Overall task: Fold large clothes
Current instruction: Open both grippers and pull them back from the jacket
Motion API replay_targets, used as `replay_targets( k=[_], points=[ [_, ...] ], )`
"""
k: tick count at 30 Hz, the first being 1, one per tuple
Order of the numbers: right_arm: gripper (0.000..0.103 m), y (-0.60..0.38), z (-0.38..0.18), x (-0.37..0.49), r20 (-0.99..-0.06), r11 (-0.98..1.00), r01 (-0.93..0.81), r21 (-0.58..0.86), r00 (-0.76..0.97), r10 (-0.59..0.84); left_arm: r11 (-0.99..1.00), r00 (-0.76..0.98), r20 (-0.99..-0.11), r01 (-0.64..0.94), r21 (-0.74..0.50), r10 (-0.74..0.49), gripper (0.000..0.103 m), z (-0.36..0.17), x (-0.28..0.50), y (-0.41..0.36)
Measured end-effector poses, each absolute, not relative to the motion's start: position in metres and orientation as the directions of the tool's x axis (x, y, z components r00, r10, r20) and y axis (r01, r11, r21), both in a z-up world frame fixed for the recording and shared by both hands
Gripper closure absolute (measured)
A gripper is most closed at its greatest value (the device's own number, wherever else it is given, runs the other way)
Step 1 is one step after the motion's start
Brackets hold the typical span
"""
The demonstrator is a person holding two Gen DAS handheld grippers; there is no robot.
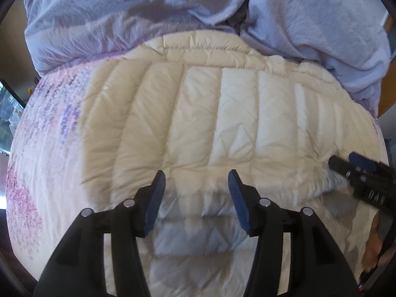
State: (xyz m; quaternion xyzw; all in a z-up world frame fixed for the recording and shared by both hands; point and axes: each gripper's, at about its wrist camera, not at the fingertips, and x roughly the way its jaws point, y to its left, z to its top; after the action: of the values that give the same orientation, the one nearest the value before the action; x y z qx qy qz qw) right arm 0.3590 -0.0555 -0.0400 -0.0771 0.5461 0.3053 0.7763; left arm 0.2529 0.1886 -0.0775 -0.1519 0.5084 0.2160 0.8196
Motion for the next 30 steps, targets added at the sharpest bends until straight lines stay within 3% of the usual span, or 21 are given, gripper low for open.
replay_targets(
  k=[8, 17, 30],
  points=[
    [0.024, -0.117, -0.029, 0.33, -0.91, 0.777, -0.608, 0.165, 0.21, 0.357, 0.858, 0.404, -0.892, -0.513, -0.037, 0.203, 0.047, -0.068, 0.172, 0.199],
    [0.024, -0.234, -0.047, 0.304, -0.937, 0.844, -0.488, 0.223, 0.131, 0.324, 0.811, 0.361, -0.918, -0.579, -0.084, 0.163, 0.047, -0.082, 0.07, 0.213],
    [0.024, -0.321, -0.079, 0.267, -0.961, 0.885, -0.387, 0.258, -0.006, 0.278, 0.783, 0.312, -0.95, -0.597, -0.172, 0.03, 0.047, -0.115, 0.012, 0.192]
  ],
)
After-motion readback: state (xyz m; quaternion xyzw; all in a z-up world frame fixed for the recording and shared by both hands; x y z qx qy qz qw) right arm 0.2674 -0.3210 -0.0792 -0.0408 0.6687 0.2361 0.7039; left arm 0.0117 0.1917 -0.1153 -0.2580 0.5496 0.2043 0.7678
